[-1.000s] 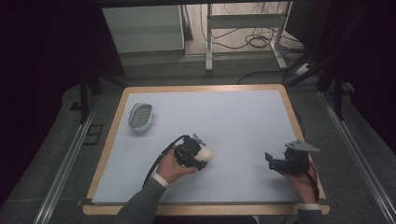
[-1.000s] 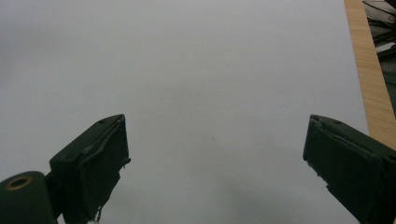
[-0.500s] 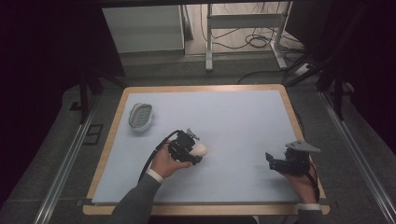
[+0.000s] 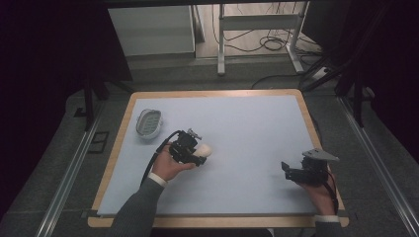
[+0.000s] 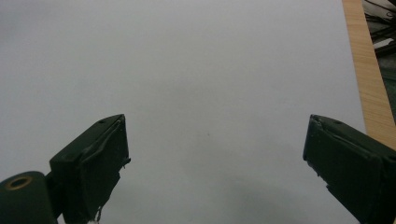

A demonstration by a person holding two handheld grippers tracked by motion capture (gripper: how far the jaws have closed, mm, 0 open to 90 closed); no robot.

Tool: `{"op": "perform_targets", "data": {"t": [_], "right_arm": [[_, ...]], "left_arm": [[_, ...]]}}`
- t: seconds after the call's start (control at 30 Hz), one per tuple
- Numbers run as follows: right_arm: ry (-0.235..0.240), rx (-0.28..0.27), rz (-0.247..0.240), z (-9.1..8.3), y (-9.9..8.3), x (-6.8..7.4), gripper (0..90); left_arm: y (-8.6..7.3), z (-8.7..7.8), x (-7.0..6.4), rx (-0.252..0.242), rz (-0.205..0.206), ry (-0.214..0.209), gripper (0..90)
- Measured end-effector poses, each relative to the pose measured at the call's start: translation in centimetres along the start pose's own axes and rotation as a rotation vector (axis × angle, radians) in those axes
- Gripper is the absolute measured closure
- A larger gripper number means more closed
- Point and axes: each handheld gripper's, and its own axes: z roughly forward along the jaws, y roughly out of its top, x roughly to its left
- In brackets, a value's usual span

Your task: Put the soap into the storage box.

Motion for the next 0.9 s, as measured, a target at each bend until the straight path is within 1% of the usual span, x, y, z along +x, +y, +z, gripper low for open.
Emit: {"op": "perform_targets", "data": {"t": [0.23,0.27,0.5,0.73,0.9], "right_arm": [[-0.001,0.002,0.006,0.1,0.0,-0.1,6.6],[-0.001,0.003,0.005,0.1,-0.1,-0.1,6.6],[-0.002,0.006,0.007,0.1,-0.1,-0.1,6.5],[-0.002,0.007,0.005,0.1,-0.1,-0.1,6.6],[-0.001,0.009,0.002,0.2,-0.1,-0.2,6.6]], "left_arm": [[0.0,0.1,0.9,0.005,-0.016,0.009,49.5],[0.0,0.1,1.0,0.001,-0.022,0.016,49.5],[0.0,0.0,1.7,-0.005,-0.036,0.016,49.5],[-0.2,-0.4,2.3,-0.01,-0.054,0.025,49.5],[-0.1,-0.6,2.8,-0.01,-0.062,0.04,49.5]]}}
